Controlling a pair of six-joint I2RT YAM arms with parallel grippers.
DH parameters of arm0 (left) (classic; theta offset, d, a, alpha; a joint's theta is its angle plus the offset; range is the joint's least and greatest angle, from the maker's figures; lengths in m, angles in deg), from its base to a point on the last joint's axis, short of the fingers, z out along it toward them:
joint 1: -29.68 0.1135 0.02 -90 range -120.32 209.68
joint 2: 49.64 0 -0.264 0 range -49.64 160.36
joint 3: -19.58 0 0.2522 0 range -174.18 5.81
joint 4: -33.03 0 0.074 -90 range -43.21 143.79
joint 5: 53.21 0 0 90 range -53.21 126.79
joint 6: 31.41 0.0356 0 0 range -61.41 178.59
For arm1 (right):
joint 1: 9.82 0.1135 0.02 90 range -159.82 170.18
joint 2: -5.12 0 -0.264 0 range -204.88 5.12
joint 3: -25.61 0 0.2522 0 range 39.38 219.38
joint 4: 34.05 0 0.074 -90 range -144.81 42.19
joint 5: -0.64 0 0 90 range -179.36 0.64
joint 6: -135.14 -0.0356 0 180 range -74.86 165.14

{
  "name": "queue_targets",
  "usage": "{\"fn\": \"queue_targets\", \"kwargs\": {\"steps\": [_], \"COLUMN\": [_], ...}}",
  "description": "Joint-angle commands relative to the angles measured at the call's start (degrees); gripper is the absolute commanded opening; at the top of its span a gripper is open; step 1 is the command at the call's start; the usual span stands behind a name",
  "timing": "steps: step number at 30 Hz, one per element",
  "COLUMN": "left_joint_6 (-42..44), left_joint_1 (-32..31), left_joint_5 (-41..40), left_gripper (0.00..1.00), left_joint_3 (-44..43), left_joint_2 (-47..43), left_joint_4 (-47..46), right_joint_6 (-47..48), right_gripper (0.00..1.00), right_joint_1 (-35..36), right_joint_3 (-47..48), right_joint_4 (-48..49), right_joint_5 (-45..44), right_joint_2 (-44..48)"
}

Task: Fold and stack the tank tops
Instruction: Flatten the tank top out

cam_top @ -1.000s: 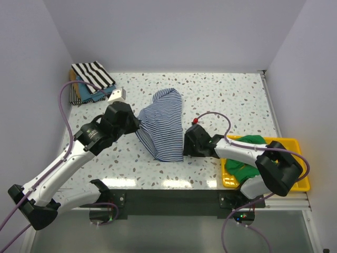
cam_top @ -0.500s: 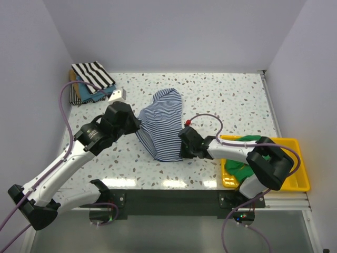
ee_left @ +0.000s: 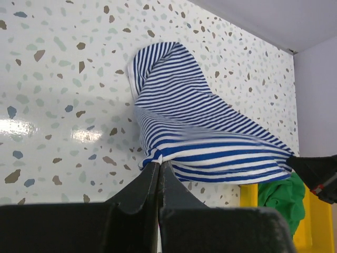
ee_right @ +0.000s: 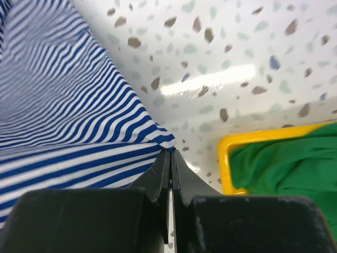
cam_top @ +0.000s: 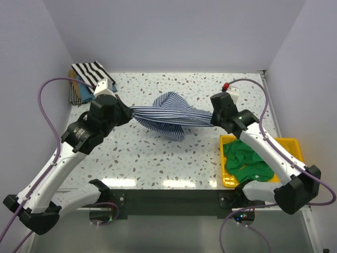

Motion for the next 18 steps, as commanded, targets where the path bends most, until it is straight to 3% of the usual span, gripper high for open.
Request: {"fn": "queue_targets", "kwargs": {"steps": [1,7,11,14,15,17,18], "left_joint_6": [0.2,-2.2,-3.6,-5.0,-5.6,-7.2,-8.5], "left_joint_1": [1.3,2.7,4.5,10.3,15.4,20.3,22.8], "left_joint_5": [-1.3,0.9,2.9,4.8,7.2,13.0,15.2], "left_gripper": [0.00,0.00,0.00,0.00,0.00,0.00,0.00], "left_joint_3": [-3.1,-1.9,0.1,-1.4,-1.4,-1.9,-2.3], "left_joint_2": [-1.4,-3.1,-3.4,0.1,1.9,4.3,5.6], "left_joint_4": [-2.7,-3.9,-9.8,-15.7,-22.3,-28.8,-36.8], "right_joint_6": [6.1,7.6,8.5,10.3,11.7,13.1,15.2], "right_gripper": [0.00,0.00,0.00,0.00,0.00,0.00,0.00], "right_joint_1": [-0.2,-3.4,-4.9,-5.1,-5.2,-5.7,-5.9], "right_joint_3": [5.2,7.4,13.3,24.1,30.8,42.8,47.3], "right_joint_4": [-10.0,-11.5,-10.1,-7.6,-5.5,-2.3,-1.2], "right_joint_5": [-7.3,-9.3,-6.3,-2.4,-0.8,0.5,1.5], "right_joint_2": [0.3,-0.5,-3.9,-10.7,-12.4,-18.4,-20.6]}}
